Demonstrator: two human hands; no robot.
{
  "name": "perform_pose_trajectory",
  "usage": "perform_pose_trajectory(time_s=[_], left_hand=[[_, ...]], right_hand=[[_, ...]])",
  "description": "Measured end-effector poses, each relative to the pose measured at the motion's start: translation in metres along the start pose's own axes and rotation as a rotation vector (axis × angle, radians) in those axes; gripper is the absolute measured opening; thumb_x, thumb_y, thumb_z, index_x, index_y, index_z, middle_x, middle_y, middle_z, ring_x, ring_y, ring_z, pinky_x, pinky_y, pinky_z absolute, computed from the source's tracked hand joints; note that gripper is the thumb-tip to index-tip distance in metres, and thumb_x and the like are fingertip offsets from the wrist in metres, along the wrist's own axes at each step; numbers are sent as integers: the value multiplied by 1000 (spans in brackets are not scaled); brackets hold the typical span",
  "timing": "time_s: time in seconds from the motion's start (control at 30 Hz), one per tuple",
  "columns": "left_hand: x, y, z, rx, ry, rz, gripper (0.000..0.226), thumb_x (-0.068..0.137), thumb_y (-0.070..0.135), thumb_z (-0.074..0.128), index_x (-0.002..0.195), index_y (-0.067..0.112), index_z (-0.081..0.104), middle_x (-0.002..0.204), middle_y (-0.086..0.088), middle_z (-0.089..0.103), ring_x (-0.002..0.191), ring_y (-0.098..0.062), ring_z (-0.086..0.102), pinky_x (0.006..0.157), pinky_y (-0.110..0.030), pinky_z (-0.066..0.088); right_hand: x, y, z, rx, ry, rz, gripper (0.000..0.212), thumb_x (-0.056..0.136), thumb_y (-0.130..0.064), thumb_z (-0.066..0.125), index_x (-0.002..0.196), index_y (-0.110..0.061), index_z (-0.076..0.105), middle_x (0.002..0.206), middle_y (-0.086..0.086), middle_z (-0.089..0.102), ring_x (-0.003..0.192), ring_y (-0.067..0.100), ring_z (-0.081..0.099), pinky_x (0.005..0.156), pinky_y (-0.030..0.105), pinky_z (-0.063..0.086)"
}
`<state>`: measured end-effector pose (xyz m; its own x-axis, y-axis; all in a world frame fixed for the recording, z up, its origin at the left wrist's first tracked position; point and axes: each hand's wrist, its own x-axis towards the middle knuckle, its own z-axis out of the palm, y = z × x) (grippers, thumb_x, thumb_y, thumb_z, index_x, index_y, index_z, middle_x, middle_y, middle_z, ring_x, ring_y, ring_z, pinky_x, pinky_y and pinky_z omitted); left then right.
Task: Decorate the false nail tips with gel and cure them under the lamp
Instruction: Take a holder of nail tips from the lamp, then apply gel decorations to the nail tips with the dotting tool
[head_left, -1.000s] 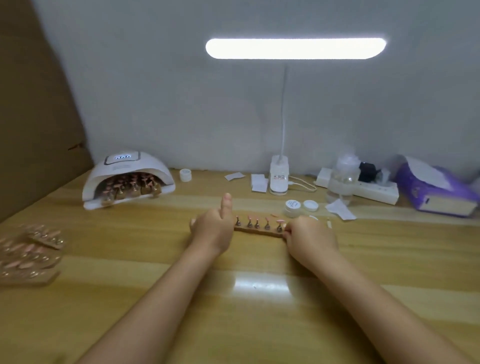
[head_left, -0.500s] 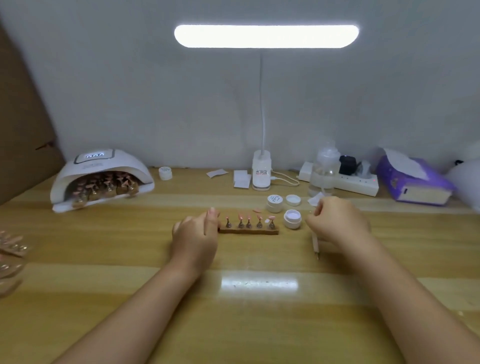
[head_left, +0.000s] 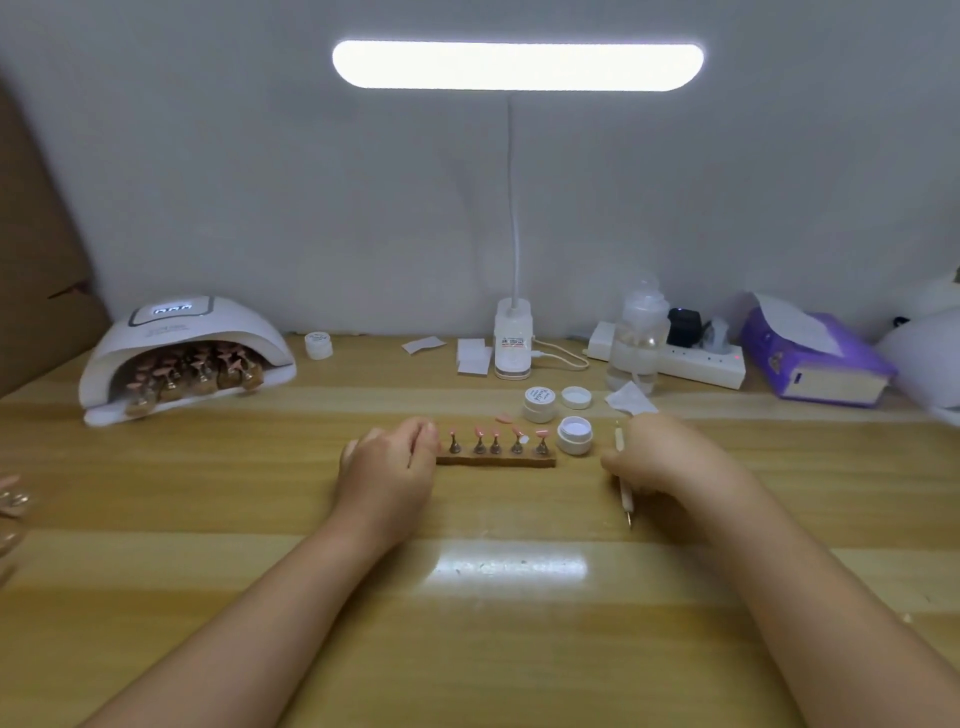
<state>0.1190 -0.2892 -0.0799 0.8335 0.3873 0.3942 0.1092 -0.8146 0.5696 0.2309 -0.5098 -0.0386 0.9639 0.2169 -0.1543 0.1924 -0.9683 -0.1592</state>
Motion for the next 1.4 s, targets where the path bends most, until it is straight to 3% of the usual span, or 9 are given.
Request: perform_pose_trajectory(time_s=[0.1, 0.23, 0.37, 0.53, 0.8, 0.97, 1.07, 1.27, 1.4], left_hand=[[-1, 3, -3, 57, 54, -6, 30, 97, 21, 43, 122, 19, 58, 111, 5, 66, 109, -21, 52, 97, -36, 34], [-8, 21, -8, 23, 198, 283, 28, 86, 6, 61, 112, 14, 66, 90, 3, 66, 84, -25, 58, 78, -36, 41], [-15, 35, -5, -79, 163, 614, 29, 86, 26, 59, 114, 22, 63, 85, 4, 64, 79, -19, 58, 74, -35, 43], [-18, 43, 1, -106, 231, 715, 30, 83, 29, 64, 111, 22, 57, 85, 3, 67, 73, -15, 58, 69, -35, 46], [-19, 42, -4, -286, 243, 600, 22, 89, 25, 54, 102, 10, 63, 88, 8, 62, 77, -9, 57, 70, -28, 48], [-14, 39, -8, -345, 322, 482, 33, 87, 31, 63, 110, 6, 65, 89, 9, 63, 78, -1, 57, 73, -6, 41], [-11, 38, -9, -400, 337, 402, 28, 87, 29, 61, 111, 15, 65, 91, 16, 65, 82, 0, 61, 74, -4, 40], [-7, 40, -14, -576, 307, 307, 13, 84, 28, 60, 96, 31, 66, 78, 18, 67, 67, 0, 64, 61, -10, 46], [-3, 42, -19, -624, 289, 280, 7, 85, 31, 59, 88, 31, 66, 63, 16, 64, 61, -2, 61, 56, -12, 45]], right_hand=[[-6, 1, -13, 251, 82, -22, 26, 84, -29, 52, 63, -15, 54, 47, -5, 57, 52, 10, 51, 49, 24, 33], [-22, -13, -27, 741, 80, -151, 28, 85, -24, 52, 70, -4, 65, 45, -3, 50, 40, 11, 35, 43, 22, 28], [-41, -38, -26, 1085, -33, -279, 23, 85, -11, 51, 67, -1, 61, 43, 1, 40, 35, 10, 26, 38, 19, 20], [-51, -54, -15, 1247, -164, -325, 16, 85, -10, 53, 70, -5, 55, 44, 2, 37, 35, 10, 24, 39, 19, 18], [-49, -52, -10, 1206, -244, -441, 38, 90, -35, 57, 84, -1, 69, 48, 6, 53, 35, 10, 29, 38, 19, 22], [-24, -24, -9, 916, 374, -273, 30, 85, -30, 56, 67, -9, 67, 48, 2, 57, 46, 10, 47, 49, 22, 34], [-8, 1, 3, 743, 549, -142, 14, 82, -29, 55, 72, -22, 62, 61, -6, 58, 61, 12, 52, 53, 25, 36], [7, 11, 28, 622, 461, -196, 30, 81, -29, 59, 110, -21, 57, 90, -7, 55, 98, 18, 47, 79, 29, 37], [7, 8, 30, 518, 335, -259, 39, 80, -36, 58, 116, -22, 59, 93, -8, 54, 98, 16, 47, 86, 32, 40]])
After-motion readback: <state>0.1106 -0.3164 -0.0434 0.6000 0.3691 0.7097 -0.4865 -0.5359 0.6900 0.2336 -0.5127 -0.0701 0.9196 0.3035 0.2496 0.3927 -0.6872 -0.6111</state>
